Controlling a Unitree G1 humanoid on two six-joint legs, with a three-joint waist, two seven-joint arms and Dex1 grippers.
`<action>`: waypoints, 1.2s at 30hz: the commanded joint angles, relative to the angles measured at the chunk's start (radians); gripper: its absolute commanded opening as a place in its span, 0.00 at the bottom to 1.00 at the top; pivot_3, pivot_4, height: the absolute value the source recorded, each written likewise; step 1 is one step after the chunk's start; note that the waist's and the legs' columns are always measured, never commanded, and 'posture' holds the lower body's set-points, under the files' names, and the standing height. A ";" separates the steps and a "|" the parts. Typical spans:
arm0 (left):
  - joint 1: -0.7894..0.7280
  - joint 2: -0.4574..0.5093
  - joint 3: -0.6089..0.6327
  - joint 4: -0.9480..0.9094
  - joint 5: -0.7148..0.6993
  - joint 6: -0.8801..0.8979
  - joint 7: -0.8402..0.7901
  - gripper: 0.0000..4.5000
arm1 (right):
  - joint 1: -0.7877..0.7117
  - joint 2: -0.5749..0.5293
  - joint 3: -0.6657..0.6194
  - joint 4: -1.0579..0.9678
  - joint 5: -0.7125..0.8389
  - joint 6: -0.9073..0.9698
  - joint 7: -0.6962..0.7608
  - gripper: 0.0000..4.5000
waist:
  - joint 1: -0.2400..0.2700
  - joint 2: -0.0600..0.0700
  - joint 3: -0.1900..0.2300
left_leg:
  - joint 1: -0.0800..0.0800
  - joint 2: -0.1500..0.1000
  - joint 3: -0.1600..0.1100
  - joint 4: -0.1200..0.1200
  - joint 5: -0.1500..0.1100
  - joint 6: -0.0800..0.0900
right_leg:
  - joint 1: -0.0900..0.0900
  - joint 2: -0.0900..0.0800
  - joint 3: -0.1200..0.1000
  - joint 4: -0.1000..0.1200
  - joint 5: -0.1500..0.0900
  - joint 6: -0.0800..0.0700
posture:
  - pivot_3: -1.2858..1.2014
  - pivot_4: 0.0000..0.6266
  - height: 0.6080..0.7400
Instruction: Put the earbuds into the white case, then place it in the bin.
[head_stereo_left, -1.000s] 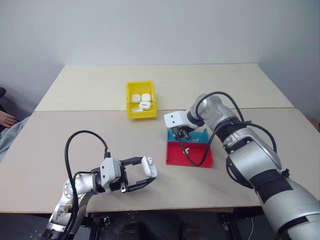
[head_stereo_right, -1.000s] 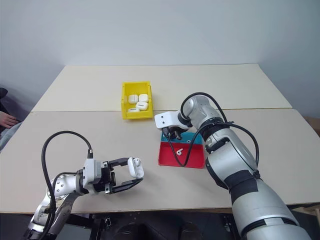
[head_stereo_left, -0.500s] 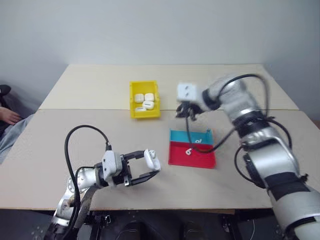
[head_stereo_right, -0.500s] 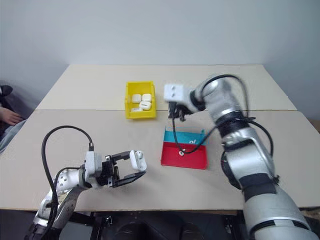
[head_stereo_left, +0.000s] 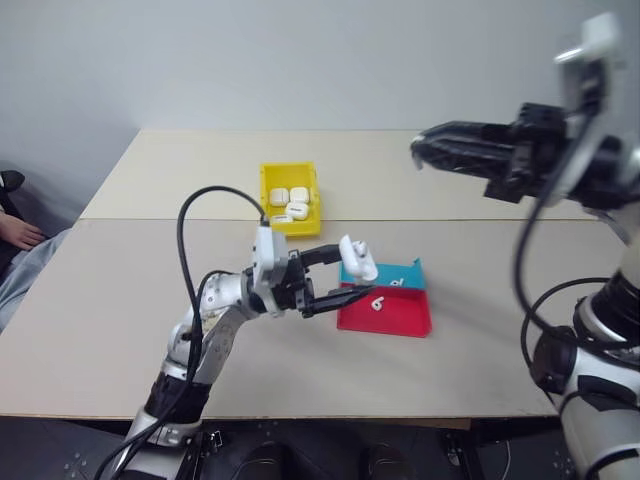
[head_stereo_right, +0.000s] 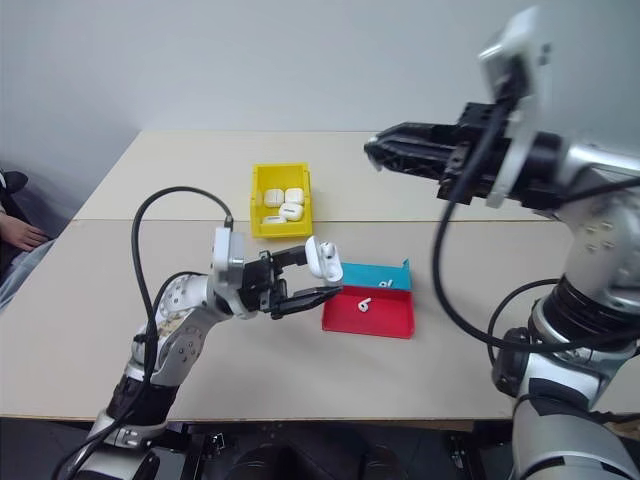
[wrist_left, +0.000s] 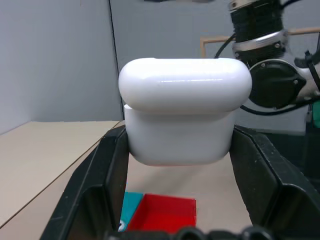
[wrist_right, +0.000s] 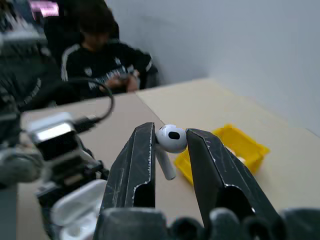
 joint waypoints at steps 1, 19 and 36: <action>-0.045 -0.015 0.023 -0.021 -0.061 0.033 -0.019 0.61 | -0.048 0.090 -0.211 -0.057 0.144 0.159 -0.103 0.27 | 0.000 0.000 0.000 | 0.000 0.000 0.000 0.000 0.000 0.000 | 0.000 0.000 0.000 0.000 0.000 0.000 | 0.52 0.24 1.00; -0.061 0.038 0.062 -0.110 -0.150 0.109 -0.063 0.61 | 0.299 0.209 -0.243 -0.189 0.873 0.018 -0.574 0.27 | -0.001 0.000 0.000 | 0.001 -0.001 -0.003 -0.001 0.000 0.000 | 0.002 0.000 0.000 0.000 0.000 0.000 | 0.52 0.24 1.00; -0.048 0.018 0.045 -0.096 -0.112 0.072 -0.076 0.61 | 0.521 0.016 0.059 -0.179 1.064 -0.373 -0.732 0.27 | 0.001 0.000 0.000 | 0.001 -0.001 -0.005 -0.001 0.000 0.001 | 0.002 0.000 0.000 -0.004 0.000 0.001 | 0.52 0.24 1.00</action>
